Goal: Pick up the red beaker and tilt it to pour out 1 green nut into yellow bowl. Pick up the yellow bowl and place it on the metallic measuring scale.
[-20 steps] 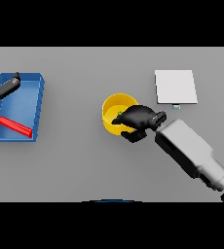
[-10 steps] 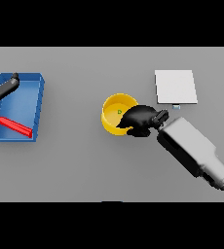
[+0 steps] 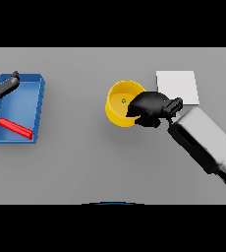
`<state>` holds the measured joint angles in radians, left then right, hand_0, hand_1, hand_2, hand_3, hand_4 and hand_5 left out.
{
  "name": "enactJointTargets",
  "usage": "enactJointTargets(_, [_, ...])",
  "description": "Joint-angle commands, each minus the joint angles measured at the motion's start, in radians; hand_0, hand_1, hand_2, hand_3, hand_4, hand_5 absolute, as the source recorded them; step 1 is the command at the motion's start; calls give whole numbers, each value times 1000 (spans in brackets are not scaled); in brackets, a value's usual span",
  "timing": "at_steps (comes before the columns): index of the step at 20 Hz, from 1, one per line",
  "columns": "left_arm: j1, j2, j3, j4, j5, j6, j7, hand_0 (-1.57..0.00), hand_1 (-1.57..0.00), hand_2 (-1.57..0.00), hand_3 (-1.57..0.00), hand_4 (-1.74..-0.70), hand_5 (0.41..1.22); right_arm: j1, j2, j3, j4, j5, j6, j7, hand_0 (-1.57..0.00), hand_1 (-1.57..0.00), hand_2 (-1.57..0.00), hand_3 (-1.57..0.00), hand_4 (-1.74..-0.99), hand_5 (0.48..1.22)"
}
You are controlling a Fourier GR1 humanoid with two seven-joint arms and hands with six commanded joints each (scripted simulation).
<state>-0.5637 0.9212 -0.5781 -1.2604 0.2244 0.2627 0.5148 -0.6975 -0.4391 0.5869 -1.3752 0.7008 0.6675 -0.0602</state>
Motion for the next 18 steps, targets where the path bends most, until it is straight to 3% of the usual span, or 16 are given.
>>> enactJointTargets(1, [-2,-4,-1,3,2,-3,4,1,1,1,1,-799,720,-10,-4,-9,-6,-3,9,16,-1561,-1561,-1538,-1335,-1726,1219])
enactJointTargets(6, [8,4,7,-3,9,-1,-4,1,1,1,1,-805,723,20,-58,-53,-84,-40,47,64,-1568,-1568,-1560,-1248,-1720,1219])
enactJointTargets(8, [5,12,6,-9,4,-5,-10,1,1,1,1,-800,723,-9,-97,-68,-76,-30,25,23,-1569,-1569,-1564,-1238,-1719,1220])
enactJointTargets(11, [8,16,8,-25,7,4,6,1,1,1,1,-811,741,-52,-127,-90,-26,-33,0,8,-1570,-1570,-1567,-1325,-1720,1221])
enactJointTargets(18, [10,19,0,-52,3,14,53,1,1,1,1,-818,750,-86,-175,-134,175,-32,-118,-15,-1571,-1571,-1570,-1211,-1720,1221])
